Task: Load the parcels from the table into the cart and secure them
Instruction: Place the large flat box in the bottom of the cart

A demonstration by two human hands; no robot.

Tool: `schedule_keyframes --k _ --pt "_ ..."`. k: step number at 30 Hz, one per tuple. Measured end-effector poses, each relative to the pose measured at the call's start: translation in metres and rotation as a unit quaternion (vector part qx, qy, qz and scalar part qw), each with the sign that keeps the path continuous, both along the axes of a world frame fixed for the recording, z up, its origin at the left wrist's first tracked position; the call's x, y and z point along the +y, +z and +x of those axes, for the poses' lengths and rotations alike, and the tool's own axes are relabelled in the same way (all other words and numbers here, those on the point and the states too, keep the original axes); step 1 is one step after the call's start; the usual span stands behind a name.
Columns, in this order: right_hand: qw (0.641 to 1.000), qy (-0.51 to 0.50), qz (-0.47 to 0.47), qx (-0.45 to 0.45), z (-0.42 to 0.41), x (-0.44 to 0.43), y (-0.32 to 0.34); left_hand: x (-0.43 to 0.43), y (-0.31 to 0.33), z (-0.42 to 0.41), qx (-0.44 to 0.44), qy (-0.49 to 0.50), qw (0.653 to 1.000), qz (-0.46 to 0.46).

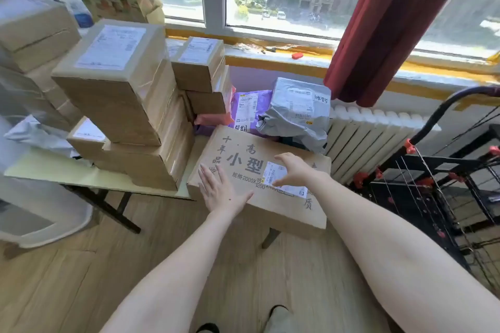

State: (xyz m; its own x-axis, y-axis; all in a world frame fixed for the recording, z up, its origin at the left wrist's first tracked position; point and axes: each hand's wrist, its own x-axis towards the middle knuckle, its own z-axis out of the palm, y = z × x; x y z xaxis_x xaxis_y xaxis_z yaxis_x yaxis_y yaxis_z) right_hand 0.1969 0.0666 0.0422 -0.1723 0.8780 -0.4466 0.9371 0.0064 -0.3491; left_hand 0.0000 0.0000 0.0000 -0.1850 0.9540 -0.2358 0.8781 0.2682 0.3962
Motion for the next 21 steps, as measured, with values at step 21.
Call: schedule_keyframes --k 21 --pt "0.994 0.107 0.029 -0.019 0.046 0.064 -0.037 -0.022 -0.018 0.092 -0.309 0.422 0.852 0.024"
